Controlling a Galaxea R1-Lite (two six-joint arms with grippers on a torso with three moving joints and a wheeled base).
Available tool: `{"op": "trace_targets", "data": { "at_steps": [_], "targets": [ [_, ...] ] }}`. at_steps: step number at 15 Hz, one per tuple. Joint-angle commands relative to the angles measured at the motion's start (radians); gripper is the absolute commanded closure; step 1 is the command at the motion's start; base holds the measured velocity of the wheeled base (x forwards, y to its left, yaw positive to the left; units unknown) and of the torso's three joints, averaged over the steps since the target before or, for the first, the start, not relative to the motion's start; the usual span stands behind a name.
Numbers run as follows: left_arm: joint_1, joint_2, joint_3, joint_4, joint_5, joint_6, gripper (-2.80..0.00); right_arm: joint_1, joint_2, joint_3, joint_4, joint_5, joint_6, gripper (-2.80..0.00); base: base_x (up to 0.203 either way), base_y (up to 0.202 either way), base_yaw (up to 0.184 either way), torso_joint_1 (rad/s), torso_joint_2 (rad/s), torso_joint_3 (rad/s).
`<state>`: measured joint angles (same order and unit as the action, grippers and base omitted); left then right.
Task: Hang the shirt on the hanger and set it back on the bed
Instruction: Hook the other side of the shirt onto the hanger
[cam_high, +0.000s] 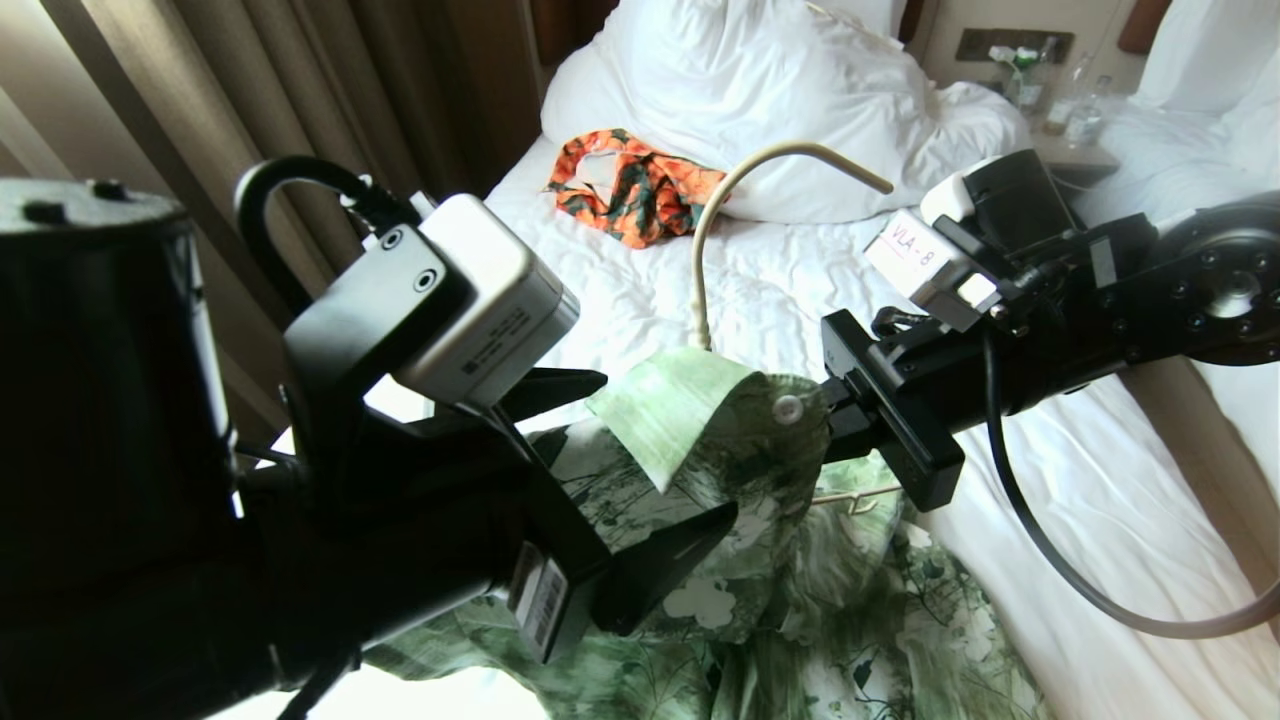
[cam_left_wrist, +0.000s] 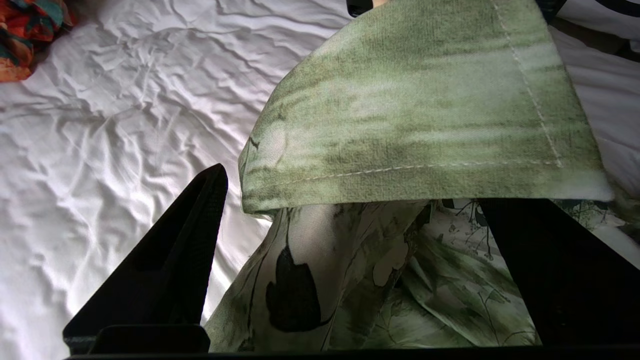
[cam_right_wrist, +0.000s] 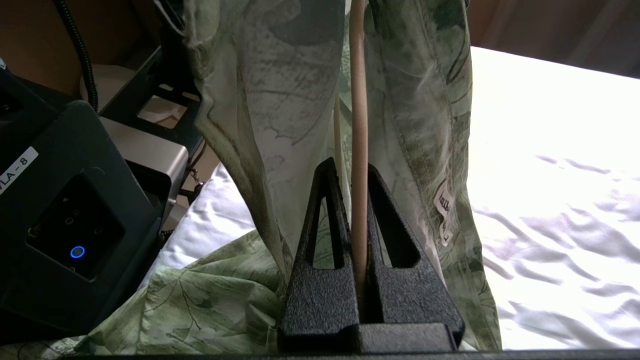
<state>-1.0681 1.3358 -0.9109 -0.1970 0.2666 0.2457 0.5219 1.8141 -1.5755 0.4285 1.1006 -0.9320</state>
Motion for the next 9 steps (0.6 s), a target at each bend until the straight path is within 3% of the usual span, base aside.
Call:
{"op": "trace_targets", "data": {
  "at_steps": [1, 2, 3, 9],
  "targets": [
    [0.002, 0.02, -0.006, -0.007, 0.002, 0.001, -2.8, 0.001, -0.006, 0.0, 0.003, 0.007, -0.005, 0.0, 0.0, 0.0, 0.0, 0.0, 0.0, 0.0],
    [0.001, 0.026, -0.008, -0.015, 0.003, 0.002, -2.8, 0.001, -0.006, 0.0, 0.003, 0.007, -0.005, 0.0, 0.0, 0.0, 0.0, 0.0, 0.0, 0.0],
    [0.0, 0.027, -0.008, -0.021, 0.003, 0.004, 0.0, 0.001, -0.007, 0.0, 0.001, 0.007, -0.005, 0.0, 0.0, 0.0, 0.0, 0.0, 0.0, 0.0],
    [-0.001, 0.031, -0.003, -0.021, 0.005, 0.004, 0.0, -0.002, -0.01, -0.001, 0.001, 0.015, -0.004, 0.0, 0.0, 0.0, 0.0, 0.0, 0.0, 0.0]
  ]
}}
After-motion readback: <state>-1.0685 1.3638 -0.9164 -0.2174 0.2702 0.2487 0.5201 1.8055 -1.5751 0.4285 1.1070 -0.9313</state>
